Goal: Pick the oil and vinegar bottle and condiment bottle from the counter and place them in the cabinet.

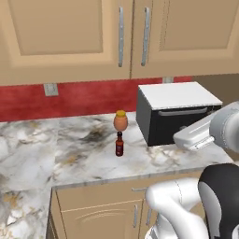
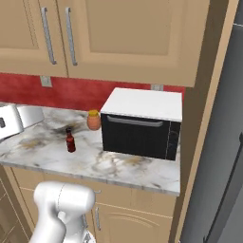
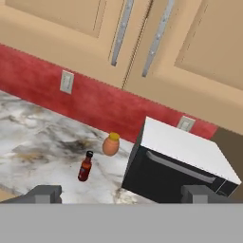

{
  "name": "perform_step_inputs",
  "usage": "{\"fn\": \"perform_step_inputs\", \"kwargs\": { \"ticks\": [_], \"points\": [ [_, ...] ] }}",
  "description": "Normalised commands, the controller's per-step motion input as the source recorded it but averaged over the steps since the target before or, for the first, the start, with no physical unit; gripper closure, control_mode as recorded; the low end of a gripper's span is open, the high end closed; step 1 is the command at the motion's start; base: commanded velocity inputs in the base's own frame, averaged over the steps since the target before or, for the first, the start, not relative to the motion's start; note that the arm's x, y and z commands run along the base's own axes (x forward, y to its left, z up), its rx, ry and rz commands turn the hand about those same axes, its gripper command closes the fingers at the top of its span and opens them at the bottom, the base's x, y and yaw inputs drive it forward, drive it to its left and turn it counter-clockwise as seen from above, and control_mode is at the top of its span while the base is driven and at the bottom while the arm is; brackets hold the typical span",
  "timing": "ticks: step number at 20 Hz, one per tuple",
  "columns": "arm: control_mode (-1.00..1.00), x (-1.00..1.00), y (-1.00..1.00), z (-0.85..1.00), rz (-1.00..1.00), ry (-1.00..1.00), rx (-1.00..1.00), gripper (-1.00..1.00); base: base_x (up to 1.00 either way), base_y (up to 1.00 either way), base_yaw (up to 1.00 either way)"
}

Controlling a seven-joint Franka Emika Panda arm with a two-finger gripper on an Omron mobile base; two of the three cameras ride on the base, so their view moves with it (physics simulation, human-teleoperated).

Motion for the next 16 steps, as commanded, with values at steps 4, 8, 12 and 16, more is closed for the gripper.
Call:
{"fn": "perform_step_inputs", "kwargs": {
  "ticks": [4, 8, 12, 16],
  "points": [
    [1.0, 0.0, 0.0, 0.0, 0.0, 0.0, 0.0, -1.0, -0.22, 0.44, -0.02],
    [1.0, 0.0, 0.0, 0.0, 0.0, 0.0, 0.0, -1.0, -0.16, 0.47, -0.05],
    [1.0, 0.0, 0.0, 0.0, 0.0, 0.0, 0.0, -1.0, 0.0, 0.0, 0.0],
    [1.0, 0.0, 0.0, 0.0, 0.0, 0.0, 0.0, -1.0, -0.48, 0.01, 0.03]
  ]
}}
